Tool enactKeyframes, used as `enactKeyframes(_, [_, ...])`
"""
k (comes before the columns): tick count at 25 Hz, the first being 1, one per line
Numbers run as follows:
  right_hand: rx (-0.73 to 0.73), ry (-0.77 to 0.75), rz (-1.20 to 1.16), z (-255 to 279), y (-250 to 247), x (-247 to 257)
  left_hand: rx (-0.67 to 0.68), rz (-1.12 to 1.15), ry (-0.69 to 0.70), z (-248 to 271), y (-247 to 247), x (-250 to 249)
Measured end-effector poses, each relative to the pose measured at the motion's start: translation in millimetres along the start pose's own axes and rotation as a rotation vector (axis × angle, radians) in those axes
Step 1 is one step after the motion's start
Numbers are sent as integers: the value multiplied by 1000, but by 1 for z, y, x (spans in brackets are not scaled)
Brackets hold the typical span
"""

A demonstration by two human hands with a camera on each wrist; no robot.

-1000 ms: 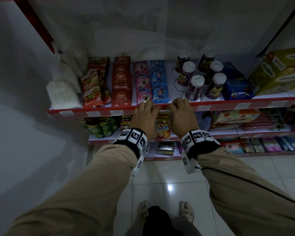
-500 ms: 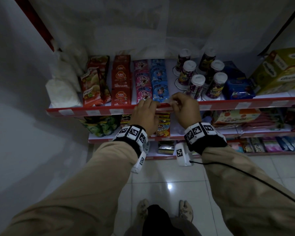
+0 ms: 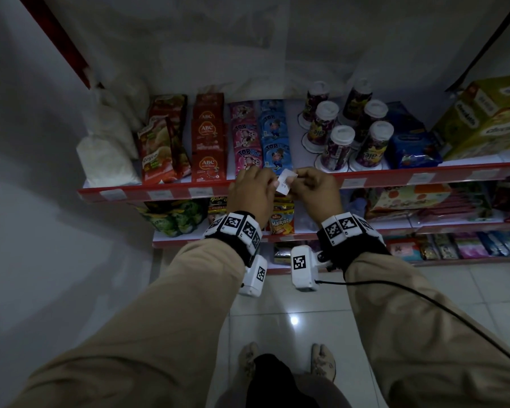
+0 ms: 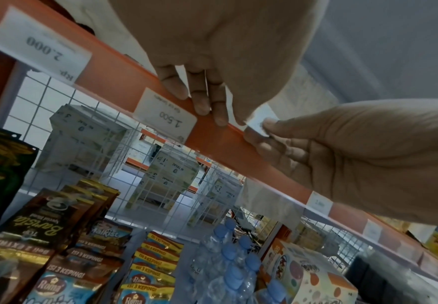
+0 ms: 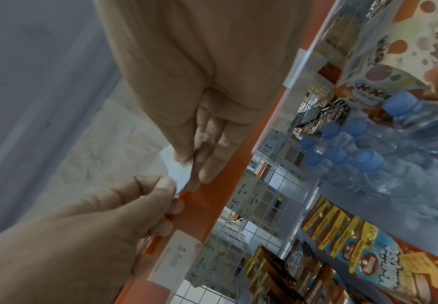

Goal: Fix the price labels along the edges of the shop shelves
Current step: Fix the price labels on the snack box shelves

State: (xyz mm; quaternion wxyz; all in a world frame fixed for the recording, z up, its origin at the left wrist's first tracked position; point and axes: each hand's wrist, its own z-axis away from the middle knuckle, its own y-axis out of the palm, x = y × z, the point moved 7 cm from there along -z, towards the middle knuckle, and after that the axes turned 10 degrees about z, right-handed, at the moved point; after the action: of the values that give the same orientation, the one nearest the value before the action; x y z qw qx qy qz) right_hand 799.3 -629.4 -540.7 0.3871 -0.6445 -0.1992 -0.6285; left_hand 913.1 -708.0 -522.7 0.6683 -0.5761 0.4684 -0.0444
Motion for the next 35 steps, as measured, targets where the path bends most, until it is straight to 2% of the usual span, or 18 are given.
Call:
enactKeyframes(4, [-17,-63,50,4,-12,4,14,-54,-13,-1,1,0])
enactKeyframes(8, [-118,-79,156,3,-30,2,46,-129,-4,-2,2,-1])
enactKeyframes(10, [-135,-144,241,2,-34,7,65,-169,12,-1,3,0])
enactKeyframes(12, [-68,-272,362,3,-27,20,84,-185,27,-1,3,0])
enactKeyframes(14, [32,-419,607,2,-11,31,97,-205,43,-1,3,-1])
enactKeyframes(16, [119,-485,859,0,1,32,106,-229,59,-1,3,-1])
enactKeyframes(17, [132,-489,912,-2,2,31,107,-226,68,0,2,-1])
enactKeyframes(23, [-93,-370,620,-8,-26,28,55,-54,103,-1,-5,0])
enactKeyframes(35, [17,-457,865,-8,-8,25,71,-210,107,-5,2,-2])
